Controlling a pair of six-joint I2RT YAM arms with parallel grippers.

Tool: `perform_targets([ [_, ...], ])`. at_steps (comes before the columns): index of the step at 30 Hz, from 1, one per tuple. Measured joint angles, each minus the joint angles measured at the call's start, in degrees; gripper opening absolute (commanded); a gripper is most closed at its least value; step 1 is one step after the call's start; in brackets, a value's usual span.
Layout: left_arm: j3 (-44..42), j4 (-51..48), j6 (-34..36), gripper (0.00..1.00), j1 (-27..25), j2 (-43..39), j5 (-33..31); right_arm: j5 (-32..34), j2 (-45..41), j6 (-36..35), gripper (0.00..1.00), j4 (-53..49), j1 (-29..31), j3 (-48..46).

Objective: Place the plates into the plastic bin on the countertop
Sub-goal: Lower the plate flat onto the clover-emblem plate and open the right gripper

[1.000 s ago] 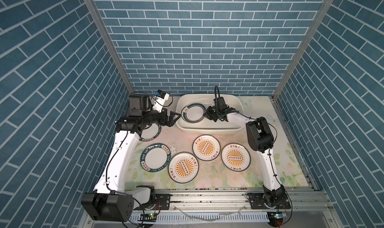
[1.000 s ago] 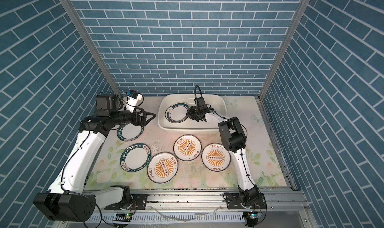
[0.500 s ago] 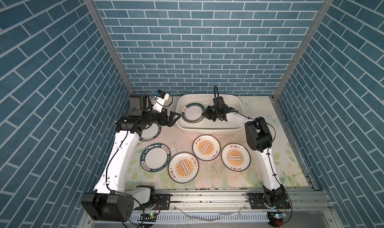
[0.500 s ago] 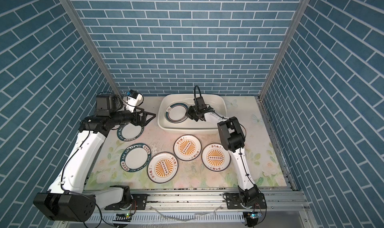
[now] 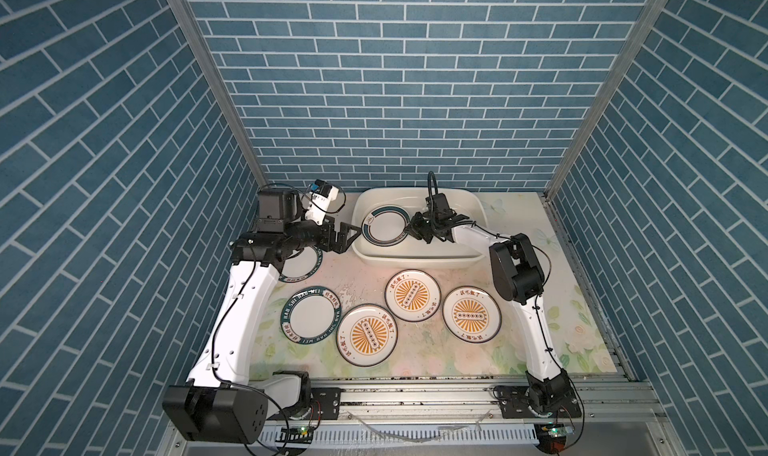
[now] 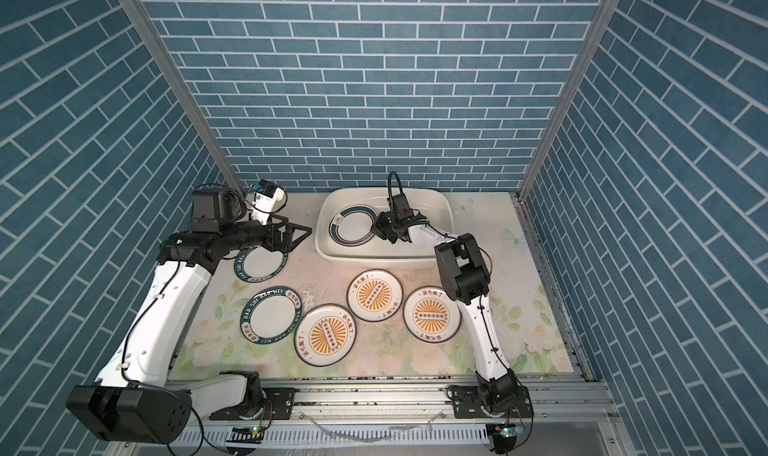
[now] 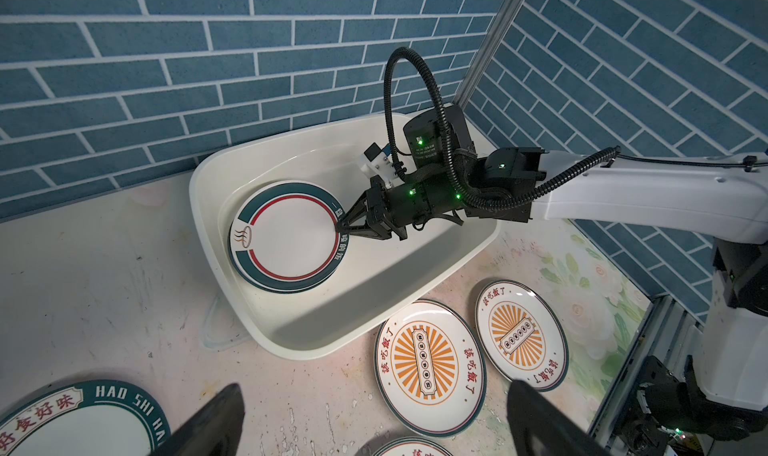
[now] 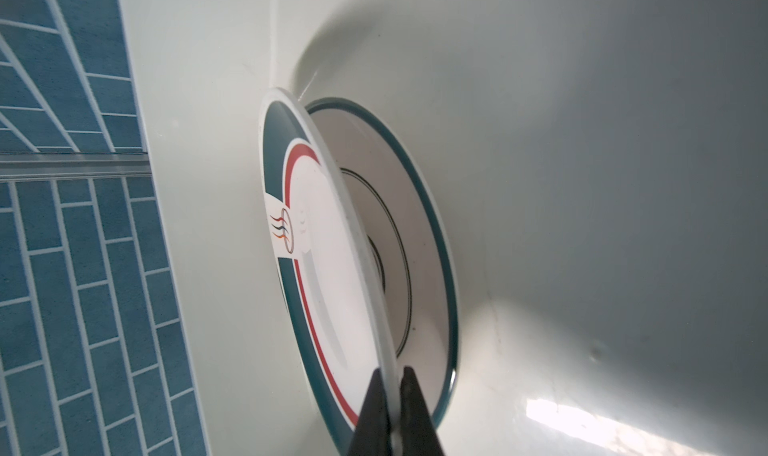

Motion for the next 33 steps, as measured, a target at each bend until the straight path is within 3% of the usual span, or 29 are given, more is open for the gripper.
perform_targets([
  [33,0.0,0.04,-0.26,1.0,0.0,-0.02,0.04,0.22,0.96,-0.79,0.3,-5.57,-0.04,1.01],
])
